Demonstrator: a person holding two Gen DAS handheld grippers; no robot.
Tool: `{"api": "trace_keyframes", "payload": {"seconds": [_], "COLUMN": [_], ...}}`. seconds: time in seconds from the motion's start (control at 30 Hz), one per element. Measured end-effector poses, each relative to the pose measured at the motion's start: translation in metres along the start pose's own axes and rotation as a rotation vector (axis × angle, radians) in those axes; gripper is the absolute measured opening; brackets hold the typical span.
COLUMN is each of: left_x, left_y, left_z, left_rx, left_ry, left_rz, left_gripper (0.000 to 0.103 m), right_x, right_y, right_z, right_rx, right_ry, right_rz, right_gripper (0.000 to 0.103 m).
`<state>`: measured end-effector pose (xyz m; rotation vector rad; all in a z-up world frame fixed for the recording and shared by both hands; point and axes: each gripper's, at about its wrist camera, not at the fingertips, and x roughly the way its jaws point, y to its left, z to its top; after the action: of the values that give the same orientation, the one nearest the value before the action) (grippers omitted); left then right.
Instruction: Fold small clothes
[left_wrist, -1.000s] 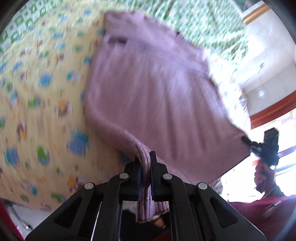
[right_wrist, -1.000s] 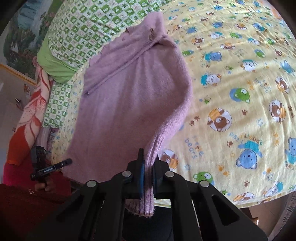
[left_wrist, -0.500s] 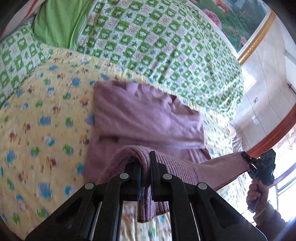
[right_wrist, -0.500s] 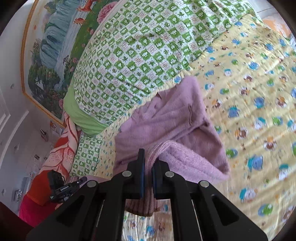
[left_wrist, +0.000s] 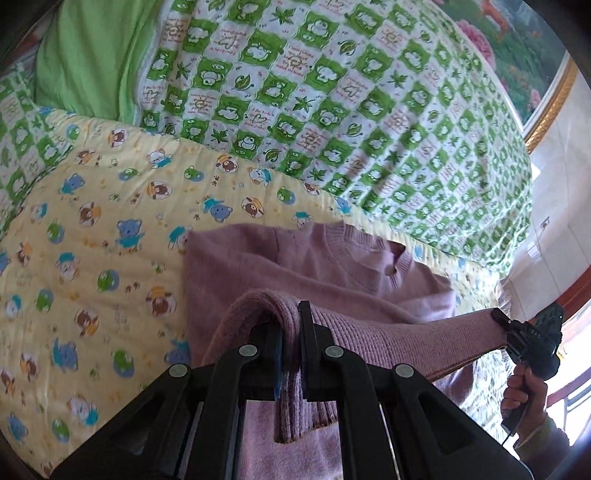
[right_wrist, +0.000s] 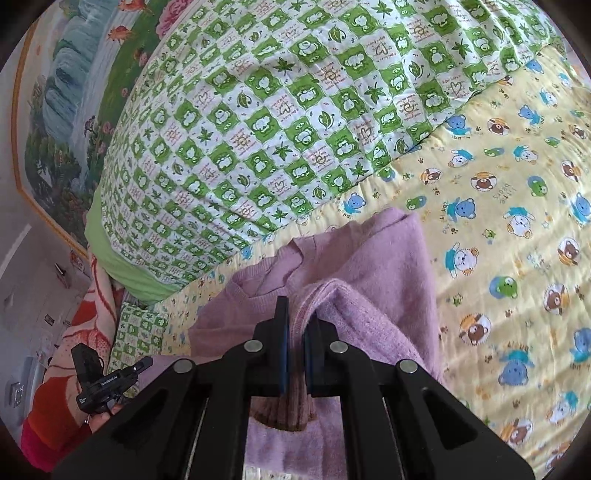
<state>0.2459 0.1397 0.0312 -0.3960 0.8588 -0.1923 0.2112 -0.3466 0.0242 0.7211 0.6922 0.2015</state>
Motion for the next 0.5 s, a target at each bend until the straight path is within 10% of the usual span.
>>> {"api": "trace_keyframes", "payload": {"seconds": [0.5], "left_x": [0.119], "left_y": [0.021], "left_z": [0.044], "left_rx": [-0.057], "left_ry": [0.071], "left_rz": [0.073], "left_gripper": [0.005], "right_x": [0.091], "right_y": [-0.056], "right_z": [0.042], "right_rx": [0.066], "right_ry": [0.063], "right_rz": [-0.127], "right_gripper": [0.008]}}
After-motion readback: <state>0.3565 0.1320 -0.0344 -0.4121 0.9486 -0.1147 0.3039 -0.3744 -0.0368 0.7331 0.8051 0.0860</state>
